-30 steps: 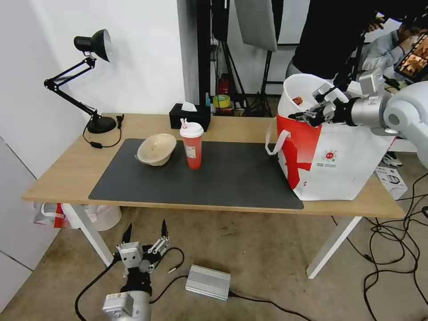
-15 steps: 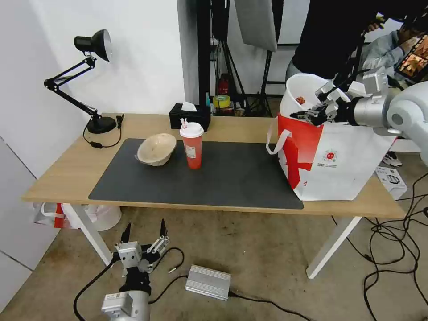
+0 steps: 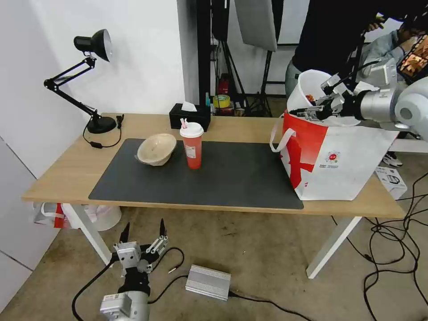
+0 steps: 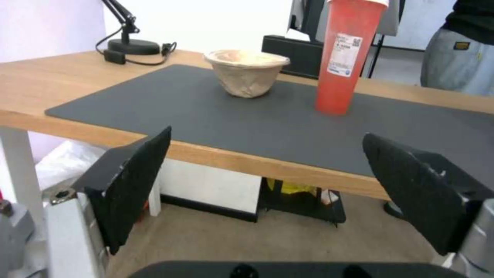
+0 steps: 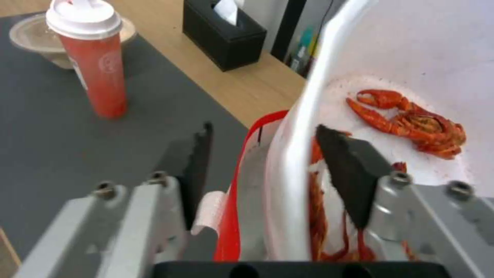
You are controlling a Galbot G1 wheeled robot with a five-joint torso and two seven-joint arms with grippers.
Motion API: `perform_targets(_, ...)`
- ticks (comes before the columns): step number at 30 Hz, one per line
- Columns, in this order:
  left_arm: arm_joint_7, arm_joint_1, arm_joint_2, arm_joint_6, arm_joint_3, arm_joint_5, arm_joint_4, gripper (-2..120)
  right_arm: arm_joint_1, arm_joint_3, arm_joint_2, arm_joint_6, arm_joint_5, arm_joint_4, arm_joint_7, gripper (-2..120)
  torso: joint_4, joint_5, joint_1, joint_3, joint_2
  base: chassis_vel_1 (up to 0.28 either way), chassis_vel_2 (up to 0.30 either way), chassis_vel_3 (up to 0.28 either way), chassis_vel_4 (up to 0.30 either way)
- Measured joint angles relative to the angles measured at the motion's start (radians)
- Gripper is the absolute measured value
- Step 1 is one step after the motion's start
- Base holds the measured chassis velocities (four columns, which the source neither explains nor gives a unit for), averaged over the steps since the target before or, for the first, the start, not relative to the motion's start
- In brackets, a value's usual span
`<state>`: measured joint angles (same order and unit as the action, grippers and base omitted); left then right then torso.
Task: Pick up the trash from the table and place it into the takeout bag.
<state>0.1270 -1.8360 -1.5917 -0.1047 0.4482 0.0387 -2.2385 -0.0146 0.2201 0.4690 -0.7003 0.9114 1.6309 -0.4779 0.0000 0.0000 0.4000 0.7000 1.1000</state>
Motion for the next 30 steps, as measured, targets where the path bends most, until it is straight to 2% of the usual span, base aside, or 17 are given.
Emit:
perform_targets(2,0.0,-0.002,0.0,0.0,0.0,0.0,-0.002,100,0.001,-0.001,-0.003,0.0,0.002,0.001,0.002,67,-0.0001,0.0,0.0,0.0,0.0,0.0,0.0,0.0,0.0)
perform_targets(3,0.0,-0.002,0.0,0.0,0.0,0.0,-0.002,100,0.001,-0.001,-0.003,0.0,0.002,0.001,0.002,67,-0.0001,0.0,0.0,0.0,0.0,0.0,0.0,0.0,0.0)
perform_targets(6,0.0,-0.004,0.0,-0.001,0.001,-0.001,-0.007,100,0.011,-0.001,-0.004,0.0,0.004,-0.001,0.005,82,0.0,0.0,0.0,0.0,0.0,0.0,0.0,0.0,0.0)
perform_targets(7,0.0,-0.004,0.0,-0.001,0.001,-0.001,-0.007,100,0.011,-0.001,-0.004,0.0,0.004,-0.001,0.005,82,0.0,0.0,0.0,0.0,0.0,0.0,0.0,0.0,0.0)
perform_targets(11,0.0,-0.008,0.0,-0.001,0.001,-0.002,-0.01,100,0.019,0.0,-0.006,-0.001,0.011,-0.002,0.013,97,-0.0001,0.0,0.0,0.0,0.0,0.0,0.0,0.0,0.0)
perform_targets(30,0.001,-0.015,0.0,-0.002,-0.001,-0.007,-0.023,100,0.044,0.008,-0.019,-0.003,0.021,0.001,0.022,100,0.0,0.0,0.0,0.0,0.0,0.0,0.0,0.0,0.0)
